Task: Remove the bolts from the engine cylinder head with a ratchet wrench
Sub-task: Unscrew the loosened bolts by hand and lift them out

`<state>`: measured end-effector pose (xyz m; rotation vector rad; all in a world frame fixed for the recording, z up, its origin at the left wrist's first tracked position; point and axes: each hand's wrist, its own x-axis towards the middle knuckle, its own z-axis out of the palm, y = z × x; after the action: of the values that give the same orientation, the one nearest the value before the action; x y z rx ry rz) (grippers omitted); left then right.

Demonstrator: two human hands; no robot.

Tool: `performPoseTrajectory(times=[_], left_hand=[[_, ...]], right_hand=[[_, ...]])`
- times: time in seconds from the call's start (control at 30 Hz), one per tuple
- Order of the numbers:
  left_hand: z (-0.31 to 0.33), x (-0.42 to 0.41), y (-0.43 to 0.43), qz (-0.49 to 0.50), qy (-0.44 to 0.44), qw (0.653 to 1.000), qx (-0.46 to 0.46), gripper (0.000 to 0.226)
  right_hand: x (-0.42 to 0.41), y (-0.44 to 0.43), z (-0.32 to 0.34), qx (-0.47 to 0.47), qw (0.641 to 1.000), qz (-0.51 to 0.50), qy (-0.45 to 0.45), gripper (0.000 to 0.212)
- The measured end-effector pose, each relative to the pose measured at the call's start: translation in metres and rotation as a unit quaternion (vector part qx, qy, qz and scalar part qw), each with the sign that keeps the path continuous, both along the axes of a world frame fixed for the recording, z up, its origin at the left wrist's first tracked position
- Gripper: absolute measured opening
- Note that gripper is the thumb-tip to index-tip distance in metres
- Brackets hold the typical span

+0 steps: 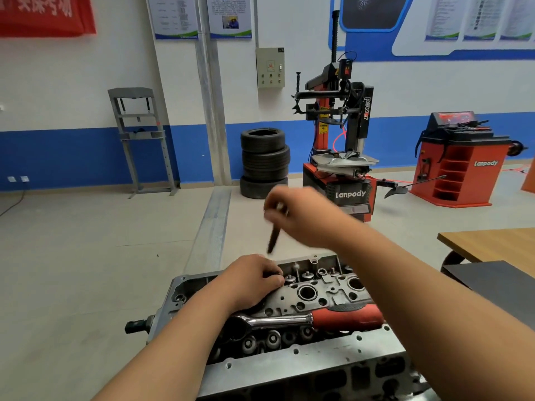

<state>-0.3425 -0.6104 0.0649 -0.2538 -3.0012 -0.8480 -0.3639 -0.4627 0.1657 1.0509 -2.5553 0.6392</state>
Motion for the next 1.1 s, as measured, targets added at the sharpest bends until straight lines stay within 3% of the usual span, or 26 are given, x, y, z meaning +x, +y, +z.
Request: performPoseTrajectory(times=[0.07,0.13,0.33,0.47,0.6,0.7,0.83,1.0,1.1], left_hand=[[0.000,-0.001,0.000,-0.009,0.003,0.999,-0.035,0.023],[-0.001,-0.001,0.001,-0.009,0.003,0.999,-0.051,0.026],[0.042,-0.006,0.023,0.002,0.083,0.993,-0.083,0.033],[0.063,-0.022,0.091,-0.061,0.049,0.991,-0.108,0.033],[0.026,-0.036,0.147,-0.019,0.033,0.988,-0.150,0.037],[0.006,-0.044,0.154,0.017,0.033,0.995,-0.092,0.039],[0.001,-0.048,0.146,0.002,0.025,0.996,0.089,0.029],[0.004,-0.046,0.144,-0.055,0.036,0.977,0.201,0.018],[0.006,-0.048,0.146,-0.065,0.038,0.973,0.217,0.009]], right_hand=[[-0.003,0.017,0.024,-0.130,0.991,-0.011,0.021,0.004],[-0.009,0.041,0.036,-0.163,0.984,-0.049,0.046,0.010],[-0.036,0.107,-0.019,0.037,0.972,-0.228,-0.041,0.007],[-0.043,0.116,-0.042,0.054,0.962,-0.264,-0.050,0.006],[-0.046,0.116,-0.048,0.085,0.962,-0.257,-0.032,0.015],[-0.046,0.114,-0.041,0.192,0.946,-0.263,-0.013,0.028],[-0.043,0.101,-0.023,0.298,0.910,-0.286,0.045,0.046],[-0.039,0.106,-0.011,0.301,0.928,-0.217,-0.024,0.020],[-0.035,0.114,-0.008,0.254,0.950,-0.173,-0.063,0.031]])
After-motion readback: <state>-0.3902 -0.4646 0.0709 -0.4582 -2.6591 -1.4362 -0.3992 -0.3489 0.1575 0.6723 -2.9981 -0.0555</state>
